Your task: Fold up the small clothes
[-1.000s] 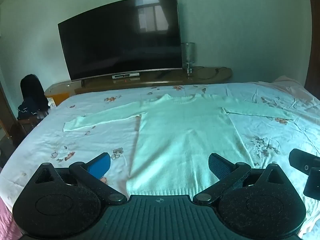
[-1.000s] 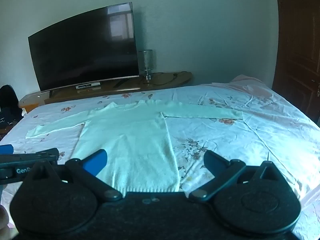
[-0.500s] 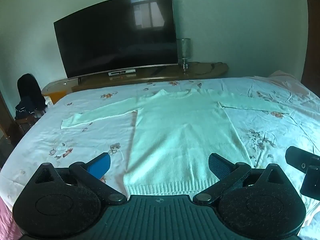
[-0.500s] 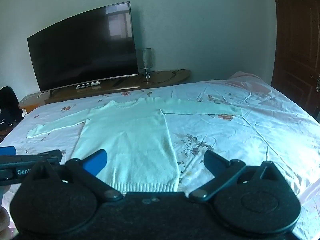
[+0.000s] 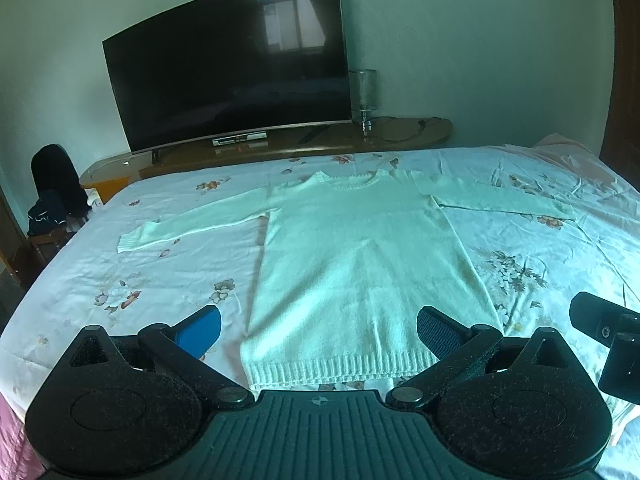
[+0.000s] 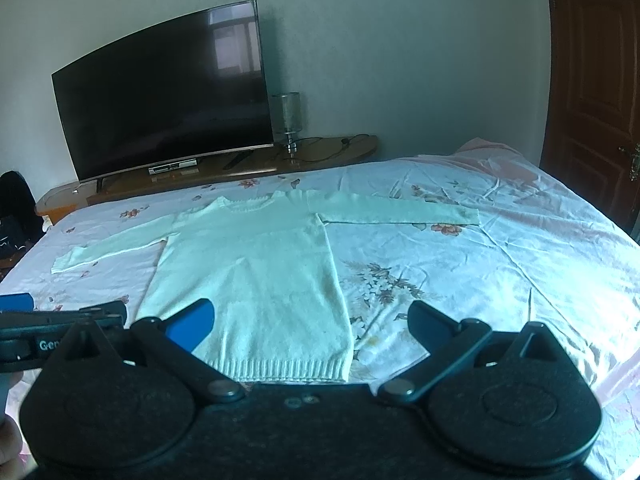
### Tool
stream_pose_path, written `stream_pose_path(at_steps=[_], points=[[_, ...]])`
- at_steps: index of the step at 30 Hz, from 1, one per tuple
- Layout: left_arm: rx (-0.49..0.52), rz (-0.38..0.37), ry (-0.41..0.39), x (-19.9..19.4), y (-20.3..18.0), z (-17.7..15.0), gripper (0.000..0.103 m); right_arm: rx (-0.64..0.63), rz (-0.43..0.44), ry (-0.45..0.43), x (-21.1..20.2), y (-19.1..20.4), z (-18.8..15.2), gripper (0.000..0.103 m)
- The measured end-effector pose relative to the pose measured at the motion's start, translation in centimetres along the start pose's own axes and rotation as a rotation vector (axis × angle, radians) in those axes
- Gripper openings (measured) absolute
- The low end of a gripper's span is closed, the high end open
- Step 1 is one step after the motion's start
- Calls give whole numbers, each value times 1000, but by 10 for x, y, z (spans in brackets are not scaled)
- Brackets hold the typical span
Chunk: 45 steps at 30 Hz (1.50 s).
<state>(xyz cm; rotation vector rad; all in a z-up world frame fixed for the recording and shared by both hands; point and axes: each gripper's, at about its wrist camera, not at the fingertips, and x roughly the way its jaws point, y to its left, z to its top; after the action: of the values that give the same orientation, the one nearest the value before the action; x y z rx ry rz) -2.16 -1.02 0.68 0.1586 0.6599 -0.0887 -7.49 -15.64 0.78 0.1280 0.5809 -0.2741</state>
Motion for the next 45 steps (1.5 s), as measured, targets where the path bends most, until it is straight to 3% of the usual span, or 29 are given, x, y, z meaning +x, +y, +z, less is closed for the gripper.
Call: stream_pose_path(at_steps=[45], points=[[-12, -32, 27, 20, 18, 3, 103, -22, 8, 6, 14, 22, 4, 103]])
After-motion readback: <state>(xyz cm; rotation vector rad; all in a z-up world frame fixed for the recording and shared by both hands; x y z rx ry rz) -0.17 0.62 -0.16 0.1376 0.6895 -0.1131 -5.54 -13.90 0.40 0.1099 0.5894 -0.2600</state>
